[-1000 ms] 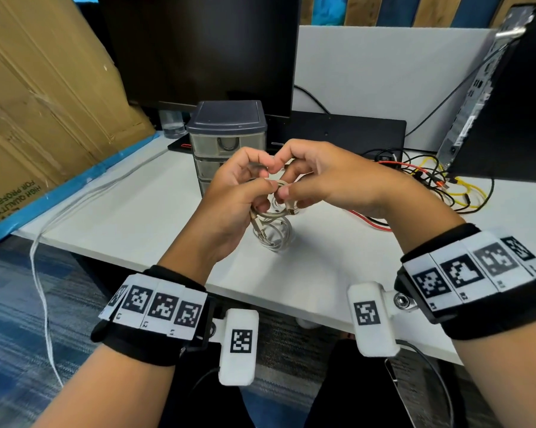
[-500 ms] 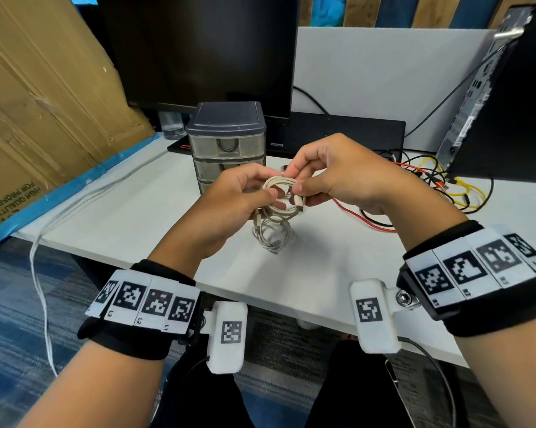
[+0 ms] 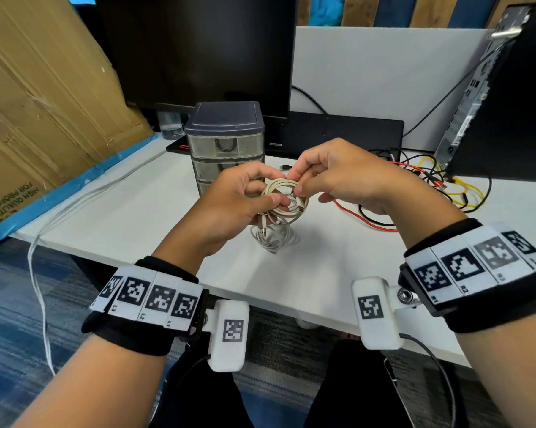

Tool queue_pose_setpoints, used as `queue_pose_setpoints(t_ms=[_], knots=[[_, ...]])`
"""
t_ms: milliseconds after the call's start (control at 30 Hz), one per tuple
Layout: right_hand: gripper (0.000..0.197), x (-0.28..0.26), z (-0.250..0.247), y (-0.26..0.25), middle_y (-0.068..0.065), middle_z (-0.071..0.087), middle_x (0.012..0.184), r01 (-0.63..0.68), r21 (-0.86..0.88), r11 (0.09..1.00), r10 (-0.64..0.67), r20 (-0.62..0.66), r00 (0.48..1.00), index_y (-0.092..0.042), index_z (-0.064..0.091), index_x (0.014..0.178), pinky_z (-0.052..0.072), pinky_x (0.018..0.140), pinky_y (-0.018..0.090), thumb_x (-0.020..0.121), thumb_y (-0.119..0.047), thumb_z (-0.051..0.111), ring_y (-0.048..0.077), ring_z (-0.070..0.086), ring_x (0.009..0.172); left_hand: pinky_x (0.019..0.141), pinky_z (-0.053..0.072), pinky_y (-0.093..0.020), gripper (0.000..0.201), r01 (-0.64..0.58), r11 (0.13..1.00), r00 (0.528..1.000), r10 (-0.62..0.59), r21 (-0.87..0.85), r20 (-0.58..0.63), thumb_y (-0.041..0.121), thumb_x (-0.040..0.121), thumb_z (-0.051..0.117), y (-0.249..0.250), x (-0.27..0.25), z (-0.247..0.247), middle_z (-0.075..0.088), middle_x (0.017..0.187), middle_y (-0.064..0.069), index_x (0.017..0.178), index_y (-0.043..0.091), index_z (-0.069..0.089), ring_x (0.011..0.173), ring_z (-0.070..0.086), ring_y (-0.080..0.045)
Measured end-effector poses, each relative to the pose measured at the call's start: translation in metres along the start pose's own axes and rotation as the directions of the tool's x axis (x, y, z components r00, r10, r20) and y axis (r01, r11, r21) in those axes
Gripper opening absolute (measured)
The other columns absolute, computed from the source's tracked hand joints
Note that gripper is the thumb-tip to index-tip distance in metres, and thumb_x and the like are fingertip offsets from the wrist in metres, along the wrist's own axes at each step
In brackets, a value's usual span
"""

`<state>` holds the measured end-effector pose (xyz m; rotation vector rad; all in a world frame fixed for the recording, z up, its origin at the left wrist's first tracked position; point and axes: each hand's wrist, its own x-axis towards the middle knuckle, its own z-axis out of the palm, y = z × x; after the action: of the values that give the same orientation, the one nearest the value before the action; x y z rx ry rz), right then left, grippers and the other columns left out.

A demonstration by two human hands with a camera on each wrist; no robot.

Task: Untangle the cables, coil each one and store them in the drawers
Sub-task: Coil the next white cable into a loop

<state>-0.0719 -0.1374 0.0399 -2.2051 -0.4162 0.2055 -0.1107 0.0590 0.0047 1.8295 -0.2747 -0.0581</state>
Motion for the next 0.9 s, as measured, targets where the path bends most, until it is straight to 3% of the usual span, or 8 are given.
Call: queue_pose_setpoints(t_ms=[200,467,600,767,900], knots=[[0.017,-0.002,-0.003,0.003,0.007,0.076,0.092,-0.022,0.008,1.000,0.022,0.016,1.000,-0.020,0.075,0.095,0.055,0.077,0.036,0.090,-0.005,0.068,0.017,0.070,0.086,0.089,0.057,-0.056,0.025,0.009,1.000,1.000,-0.009,0.019,-0.015,0.006,0.096,0.069,0.002,0.003,0.006,0.079,0.098,-0.009,0.120,0.011,0.065,0.098,0.074,-0.037],[0.018,-0.001,-0.002,0.009,0.008,0.076,0.085,-0.071,0.036,0.997,0.070,0.012,0.997,-0.011,0.075,0.095,0.060,0.082,0.042,0.090,0.002,0.064,0.015,0.072,0.076,0.086,0.058,-0.060,0.021,0.045,0.997,0.998,-0.042,0.067,-0.037,0.008,0.095,0.071,-0.001,0.012,0.006,0.075,0.103,-0.015,0.115,0.015,0.068,0.090,0.076,-0.030],[0.018,-0.001,-0.005,0.014,0.009,0.075,0.083,-0.100,0.046,0.994,0.099,0.015,0.995,-0.011,0.076,0.093,0.061,0.081,0.042,0.090,0.004,0.065,0.018,0.071,0.076,0.086,0.060,-0.049,0.018,0.079,0.995,0.997,-0.079,0.066,0.002,0.010,0.097,0.069,-0.002,0.015,0.006,0.077,0.095,-0.011,0.115,0.015,0.068,0.086,0.074,-0.021],[0.016,0.002,-0.017,0.027,0.011,0.073,0.083,-0.171,0.043,0.984,0.169,0.051,0.984,-0.006,0.074,0.096,0.061,0.081,0.041,0.089,0.006,0.066,0.021,0.068,0.076,0.070,0.061,-0.035,0.015,0.123,0.984,0.989,-0.132,0.127,0.064,0.010,0.095,0.071,-0.002,0.030,0.015,0.075,0.089,-0.011,0.110,0.012,0.067,0.075,0.073,-0.016],[0.015,0.008,-0.030,0.045,0.014,0.070,0.084,-0.254,0.027,0.967,0.250,0.099,0.963,-0.003,0.073,0.099,0.061,0.082,0.042,0.090,0.007,0.067,0.022,0.067,0.074,0.075,0.065,-0.042,0.016,0.140,0.961,0.982,-0.165,0.237,0.090,0.012,0.094,0.074,0.001,0.045,0.031,0.073,0.084,-0.009,0.107,0.009,0.067,0.078,0.076,-0.030]])
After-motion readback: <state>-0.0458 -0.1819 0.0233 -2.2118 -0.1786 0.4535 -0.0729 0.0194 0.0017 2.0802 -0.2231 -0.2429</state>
